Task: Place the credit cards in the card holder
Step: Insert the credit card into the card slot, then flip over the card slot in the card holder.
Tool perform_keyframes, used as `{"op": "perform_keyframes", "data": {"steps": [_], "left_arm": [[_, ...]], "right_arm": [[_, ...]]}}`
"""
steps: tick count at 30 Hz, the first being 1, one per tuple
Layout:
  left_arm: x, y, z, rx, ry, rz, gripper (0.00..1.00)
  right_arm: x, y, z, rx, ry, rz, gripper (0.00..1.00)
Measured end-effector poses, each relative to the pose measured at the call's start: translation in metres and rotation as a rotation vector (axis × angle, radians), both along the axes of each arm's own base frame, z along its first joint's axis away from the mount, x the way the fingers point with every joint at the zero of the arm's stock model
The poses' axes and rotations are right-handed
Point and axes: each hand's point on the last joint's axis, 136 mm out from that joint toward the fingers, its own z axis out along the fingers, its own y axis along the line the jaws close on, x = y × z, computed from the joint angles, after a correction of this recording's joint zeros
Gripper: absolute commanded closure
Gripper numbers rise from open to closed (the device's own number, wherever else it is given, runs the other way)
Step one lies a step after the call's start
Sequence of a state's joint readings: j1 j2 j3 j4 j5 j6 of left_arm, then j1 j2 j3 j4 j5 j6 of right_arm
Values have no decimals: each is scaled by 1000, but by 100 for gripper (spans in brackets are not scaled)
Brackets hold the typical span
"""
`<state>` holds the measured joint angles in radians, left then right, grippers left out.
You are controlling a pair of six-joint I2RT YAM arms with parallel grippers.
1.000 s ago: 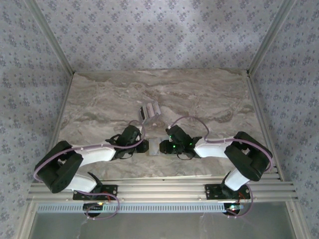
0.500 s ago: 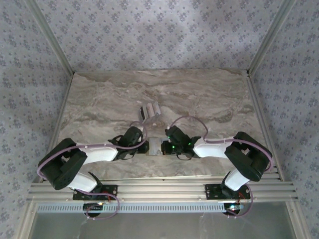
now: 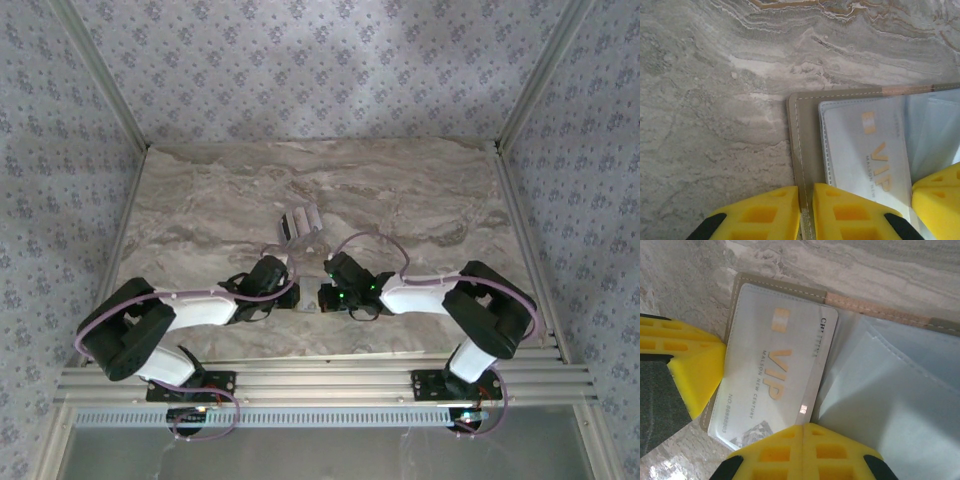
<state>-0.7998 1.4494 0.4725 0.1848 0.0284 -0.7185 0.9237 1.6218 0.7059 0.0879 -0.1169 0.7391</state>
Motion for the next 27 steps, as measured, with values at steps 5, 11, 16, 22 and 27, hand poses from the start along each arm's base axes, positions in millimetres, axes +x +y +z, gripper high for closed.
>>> {"op": "perform_keyframes", "data": {"steps": [5,11,16,22,27], "left_arm": [[0,0,0,-1,-7,3,82],[0,0,2,-5,-20,2,81],[-1,0,3,-6,-24,1,81],[-1,0,3,-6,-25,0,81],[-1,0,3,-7,-25,0,80]], "right_arm": [[0,4,4,4,-15,31,65],[-2,-2,11,-12,-29,54,61],[3,-24,26,-64,-68,28,71],[14,-50,34,-157,-114,-18,70],[21,-59,34,-231,-133,-33,64]]}}
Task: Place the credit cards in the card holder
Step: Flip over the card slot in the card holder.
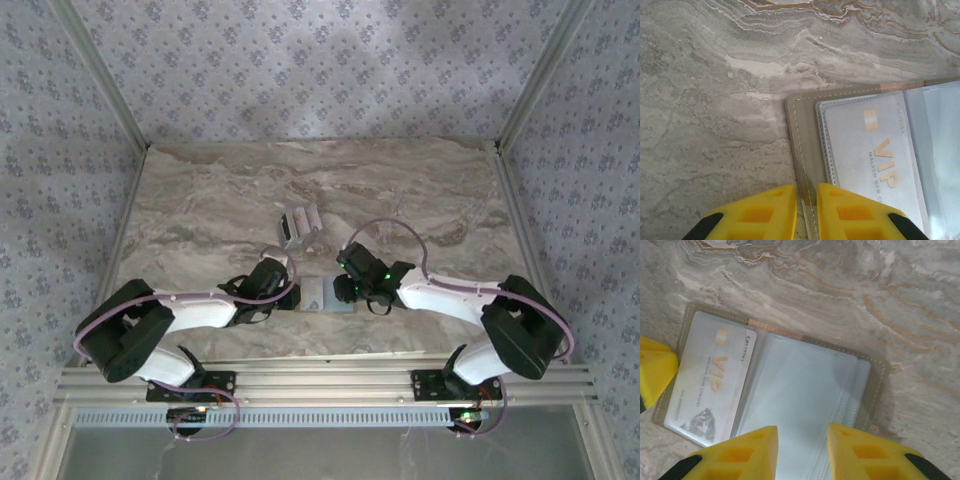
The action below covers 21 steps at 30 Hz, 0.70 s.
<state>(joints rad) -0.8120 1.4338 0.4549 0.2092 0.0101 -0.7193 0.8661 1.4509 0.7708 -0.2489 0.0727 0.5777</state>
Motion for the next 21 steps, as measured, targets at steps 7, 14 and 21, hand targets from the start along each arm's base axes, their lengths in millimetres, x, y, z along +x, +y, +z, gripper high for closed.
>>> {"op": "perform_keyframes", "data": {"steps": [7,14,21], "left_arm": [[0,0,-1,1,1,0,80],[0,0,-1,1,1,0,80],[0,0,-1,1,1,0,80]], "right_arm": [[15,7,-3,-57,-15,6,62],[19,5,-17,-119,-7,6,62],[22,5,-33,-152,0,0,65]]}}
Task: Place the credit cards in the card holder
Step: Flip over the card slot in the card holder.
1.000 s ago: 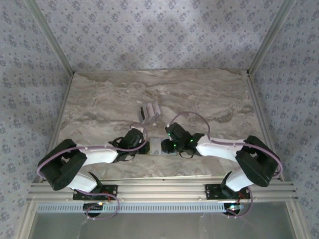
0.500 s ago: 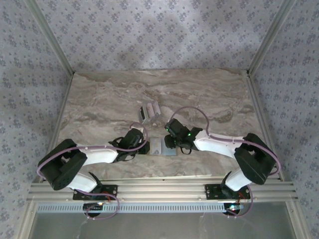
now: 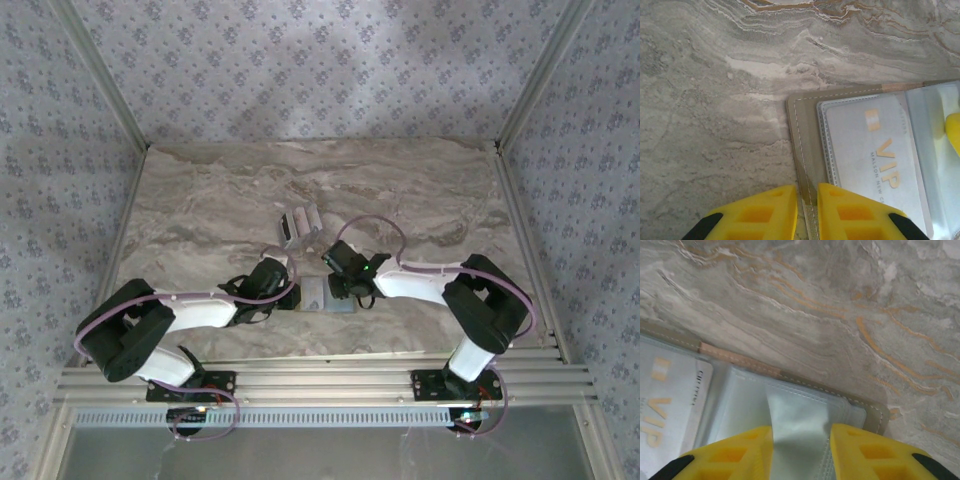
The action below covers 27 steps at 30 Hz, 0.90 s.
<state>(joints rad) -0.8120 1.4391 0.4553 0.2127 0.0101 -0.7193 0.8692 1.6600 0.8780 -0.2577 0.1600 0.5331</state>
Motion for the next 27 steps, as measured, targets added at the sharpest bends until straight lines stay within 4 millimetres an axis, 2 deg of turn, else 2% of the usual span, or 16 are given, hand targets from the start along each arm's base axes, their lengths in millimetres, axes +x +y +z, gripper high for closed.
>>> {"op": "perform_keyframes", "data": {"steps": [2,10,20,27], "left_arm": [[0,0,0,0,0,0,80],[0,0,0,1,0,0,80],[0,0,-6,9,8,1,80],[1,-1,-7,5,5,2,81]], "right_arm": [[2,2,-2,0,-9,-1,69],[8,6,0,8,-48,-13,100],[-1,3,5,-27,-49,10,100],[-7,16,27,16,-70,45,100]]}}
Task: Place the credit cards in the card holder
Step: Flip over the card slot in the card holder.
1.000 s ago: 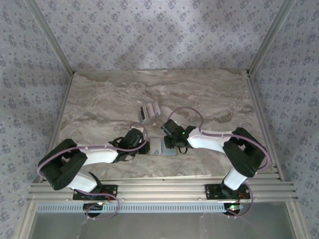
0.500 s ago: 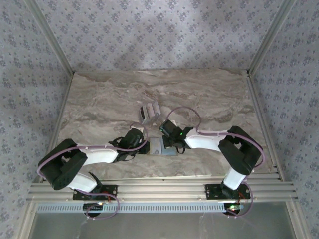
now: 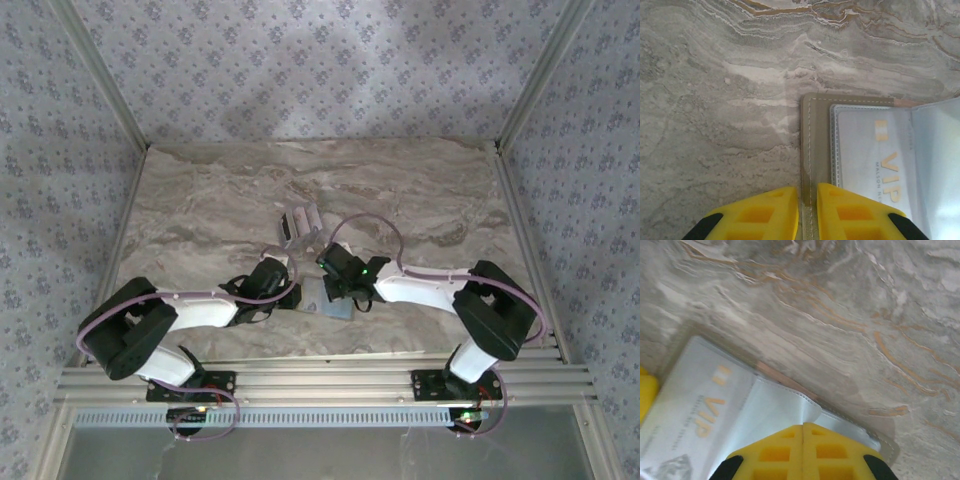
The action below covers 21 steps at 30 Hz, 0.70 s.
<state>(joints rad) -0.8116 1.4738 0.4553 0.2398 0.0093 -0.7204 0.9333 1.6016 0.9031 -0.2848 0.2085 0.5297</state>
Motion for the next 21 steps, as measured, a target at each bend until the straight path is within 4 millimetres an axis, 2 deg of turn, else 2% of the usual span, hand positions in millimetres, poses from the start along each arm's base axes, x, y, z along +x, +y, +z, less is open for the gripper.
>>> {"op": "perform_keyframes", "data": {"steps": [8,11,14,21], "left_arm": [[0,-1,0,-6,1,5,81],[1,-1,1,-10,1,8,81],[1,-1,1,-16,-2,11,81],[1,-3,7,-39,-25,8,78]], "right_arm": [[2,29,9,87,30,45,100],[3,43,4,135,61,71,94],[2,53,-1,190,102,87,84],[4,70,9,340,143,122,64]]}}
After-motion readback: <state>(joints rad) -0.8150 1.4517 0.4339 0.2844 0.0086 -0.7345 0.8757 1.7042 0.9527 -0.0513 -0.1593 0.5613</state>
